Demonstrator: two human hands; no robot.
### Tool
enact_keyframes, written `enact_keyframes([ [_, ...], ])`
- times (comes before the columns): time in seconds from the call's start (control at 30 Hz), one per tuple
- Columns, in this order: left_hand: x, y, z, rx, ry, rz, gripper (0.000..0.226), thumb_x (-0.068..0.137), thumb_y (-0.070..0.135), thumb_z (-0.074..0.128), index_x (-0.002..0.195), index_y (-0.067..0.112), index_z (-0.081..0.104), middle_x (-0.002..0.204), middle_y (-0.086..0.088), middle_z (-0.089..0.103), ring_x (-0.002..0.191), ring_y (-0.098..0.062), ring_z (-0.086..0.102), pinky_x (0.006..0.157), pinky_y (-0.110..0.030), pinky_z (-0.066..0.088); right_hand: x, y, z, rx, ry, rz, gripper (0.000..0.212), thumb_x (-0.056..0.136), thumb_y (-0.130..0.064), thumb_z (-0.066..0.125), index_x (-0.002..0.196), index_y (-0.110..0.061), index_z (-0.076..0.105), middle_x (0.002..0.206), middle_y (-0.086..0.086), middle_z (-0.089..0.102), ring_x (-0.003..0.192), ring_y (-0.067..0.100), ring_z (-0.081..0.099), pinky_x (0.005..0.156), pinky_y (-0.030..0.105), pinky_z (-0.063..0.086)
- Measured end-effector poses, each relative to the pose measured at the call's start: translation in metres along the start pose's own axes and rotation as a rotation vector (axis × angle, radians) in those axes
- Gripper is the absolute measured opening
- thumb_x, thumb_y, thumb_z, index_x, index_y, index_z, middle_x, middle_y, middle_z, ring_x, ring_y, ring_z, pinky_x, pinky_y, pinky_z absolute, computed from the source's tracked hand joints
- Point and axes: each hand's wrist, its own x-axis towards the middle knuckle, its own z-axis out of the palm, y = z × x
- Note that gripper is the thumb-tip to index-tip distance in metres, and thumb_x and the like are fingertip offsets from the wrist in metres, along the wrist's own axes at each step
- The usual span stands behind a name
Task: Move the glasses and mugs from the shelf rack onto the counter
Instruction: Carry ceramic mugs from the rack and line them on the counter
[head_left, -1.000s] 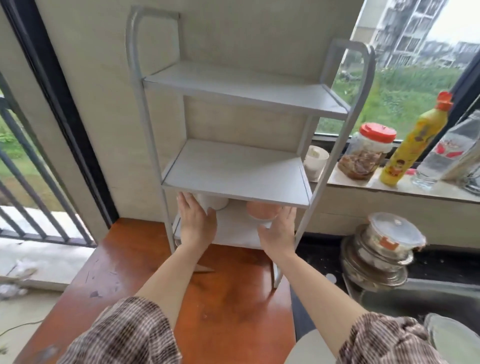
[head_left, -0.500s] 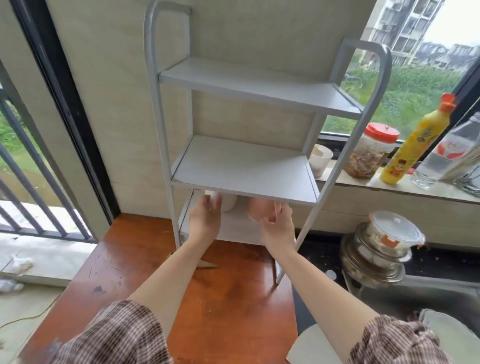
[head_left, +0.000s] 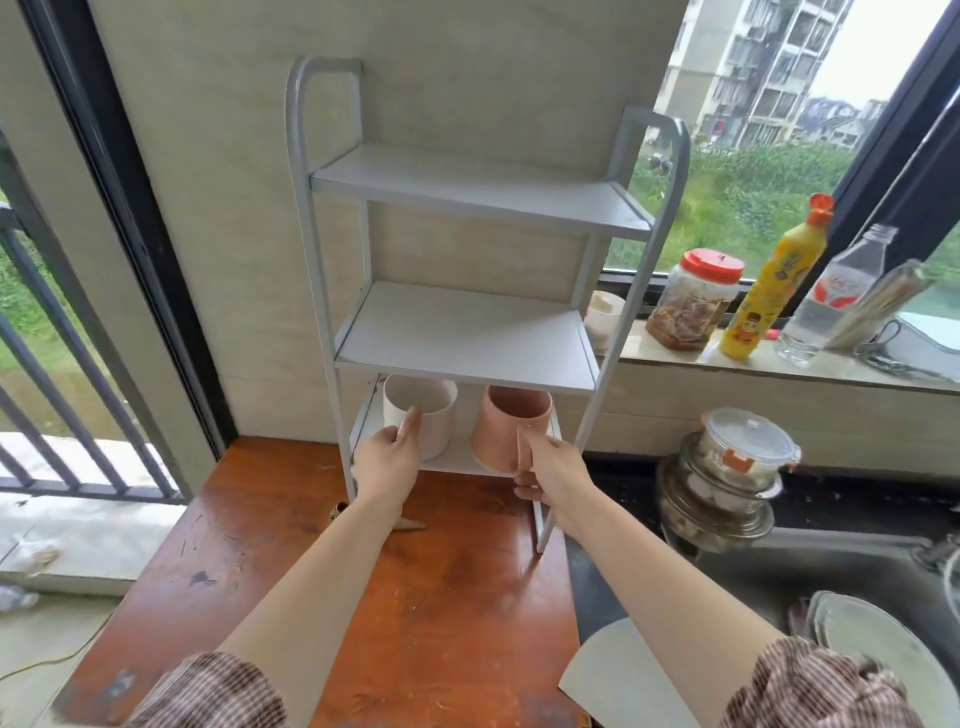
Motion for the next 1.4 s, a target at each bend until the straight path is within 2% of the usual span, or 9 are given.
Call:
enact_keyframes([
  [0.1,-0.01,-0.001,0.001,-0.062,-0.003,-0.002,0.047,0.09,0.056,0.047,0.084,0.01,0.057,0.077,-0.006,0.057,0.073,-0.021,0.053,0.063,-0.03,0.04,-0.007,0.001,-0.006,-0.03,0.012,0.049,0.052,0.087,-0.056,0.055,0.109,-0.009,0.06,0.086,0.009,0.069,0.071,0.02,0.068,0.059,0.028,0.058],
  [0.2,-0.021,-0.004,0.003,-0.117,0.017,-0.03,0.043,0.09,0.056,0.048,0.09,0.015,0.063,0.083,-0.002,0.06,0.084,-0.023,0.057,0.079,-0.037,0.049,-0.014,0.004,-0.01,-0.068,0.051,0.07,0.062,0.082,-0.064,0.056,0.095,-0.004,0.066,0.08,0.01,0.072,0.066,0.021,0.071,0.055,0.026,0.058],
  [0.43,-0.048,-0.01,0.003,-0.346,0.035,-0.081,0.028,0.08,0.052,0.065,0.073,0.025,0.063,0.085,0.006,0.062,0.088,-0.018,0.062,0.086,-0.038,0.055,-0.031,0.019,-0.023,0.042,0.075,0.06,0.037,0.078,-0.042,0.064,0.062,-0.009,0.064,0.051,0.001,0.06,0.06,0.018,0.064,0.057,0.028,0.061],
  [0.7,-0.111,-0.032,0.008,-0.347,-0.015,-0.054,0.03,0.075,0.045,0.066,0.065,0.018,0.06,0.079,0.0,0.06,0.089,-0.021,0.066,0.073,-0.039,0.059,-0.069,0.05,-0.079,0.09,0.076,0.068,0.034,0.075,-0.038,0.065,0.078,-0.004,0.07,0.071,0.009,0.065,0.07,0.023,0.066,0.057,0.033,0.061],
  [0.83,-0.157,-0.039,0.031,-0.299,-0.044,-0.075,0.027,0.074,0.044,0.064,0.07,0.017,0.061,0.084,0.0,0.062,0.093,-0.024,0.064,0.082,-0.045,0.057,-0.102,0.077,-0.132,0.083,0.104,0.064,0.049,0.072,-0.043,0.064,0.101,-0.003,0.064,0.092,0.016,0.069,0.083,0.026,0.069,0.061,0.035,0.062],
  [0.93,-0.203,-0.048,0.06,-0.229,-0.086,-0.077,0.03,0.073,0.046,0.061,0.07,0.016,0.063,0.082,-0.004,0.062,0.088,-0.025,0.061,0.081,-0.048,0.054,-0.137,0.102,-0.179,0.061,0.162,0.043,0.036,0.072,-0.043,0.063,0.082,-0.009,0.069,0.078,0.009,0.07,0.077,0.025,0.069,0.062,0.034,0.062],
  [1.07,-0.272,-0.057,0.108,-0.165,-0.154,-0.055,0.035,0.076,0.047,0.058,0.069,0.013,0.065,0.076,-0.007,0.062,0.073,-0.023,0.056,0.062,-0.036,0.048,-0.19,0.134,-0.246,0.086,0.222,0.059,0.03,0.071,-0.039,0.065,0.065,-0.009,0.066,0.055,0.002,0.062,0.059,0.021,0.062,0.064,0.039,0.063],
  [1.3,-0.396,-0.072,0.203,-0.09,-0.331,-0.074,0.035,0.081,0.048,0.055,0.085,0.015,0.064,0.087,-0.006,0.063,0.078,-0.021,0.06,0.065,-0.033,0.054,-0.289,0.197,-0.374,0.175,0.39,0.065,0.024,0.075,-0.033,0.068,0.067,-0.01,0.065,0.057,0.004,0.06,0.063,0.02,0.062,0.065,0.039,0.062],
  [1.4,-0.451,-0.076,0.247,-0.095,-0.456,-0.087,0.028,0.08,0.044,0.059,0.076,0.016,0.062,0.089,-0.009,0.062,0.081,-0.025,0.062,0.068,-0.035,0.054,-0.33,0.222,-0.431,0.219,0.482,0.1,0.026,0.076,-0.032,0.069,0.069,-0.007,0.065,0.062,0.007,0.061,0.067,0.022,0.064,0.064,0.038,0.062],
])
